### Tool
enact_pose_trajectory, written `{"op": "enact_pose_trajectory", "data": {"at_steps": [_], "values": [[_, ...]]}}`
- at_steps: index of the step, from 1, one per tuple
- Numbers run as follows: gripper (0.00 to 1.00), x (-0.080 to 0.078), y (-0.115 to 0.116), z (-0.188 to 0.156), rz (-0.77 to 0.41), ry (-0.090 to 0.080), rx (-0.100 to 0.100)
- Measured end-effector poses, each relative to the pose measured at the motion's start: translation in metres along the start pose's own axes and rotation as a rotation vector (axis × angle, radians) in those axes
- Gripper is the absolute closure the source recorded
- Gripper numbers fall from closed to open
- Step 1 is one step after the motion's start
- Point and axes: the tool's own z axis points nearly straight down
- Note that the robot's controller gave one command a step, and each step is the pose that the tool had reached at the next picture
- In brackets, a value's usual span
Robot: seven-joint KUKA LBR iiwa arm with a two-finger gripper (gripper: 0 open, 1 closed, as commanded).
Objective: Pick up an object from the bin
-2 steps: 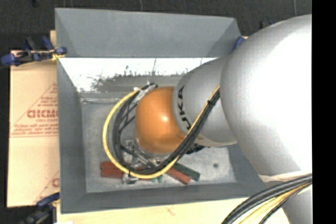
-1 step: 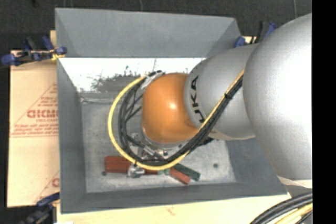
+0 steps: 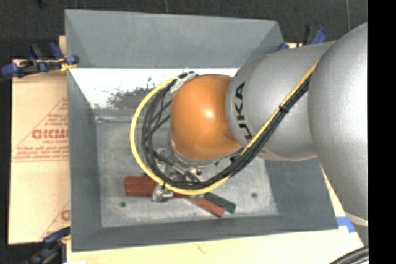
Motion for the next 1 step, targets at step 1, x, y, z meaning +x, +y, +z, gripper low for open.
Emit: {"op": "enact_pose_trajectory", "data": {"at_steps": [1], "values": [[1.0,-0.0021,-0.0072,-0.1234,-0.05,0.003,0.001]]}}
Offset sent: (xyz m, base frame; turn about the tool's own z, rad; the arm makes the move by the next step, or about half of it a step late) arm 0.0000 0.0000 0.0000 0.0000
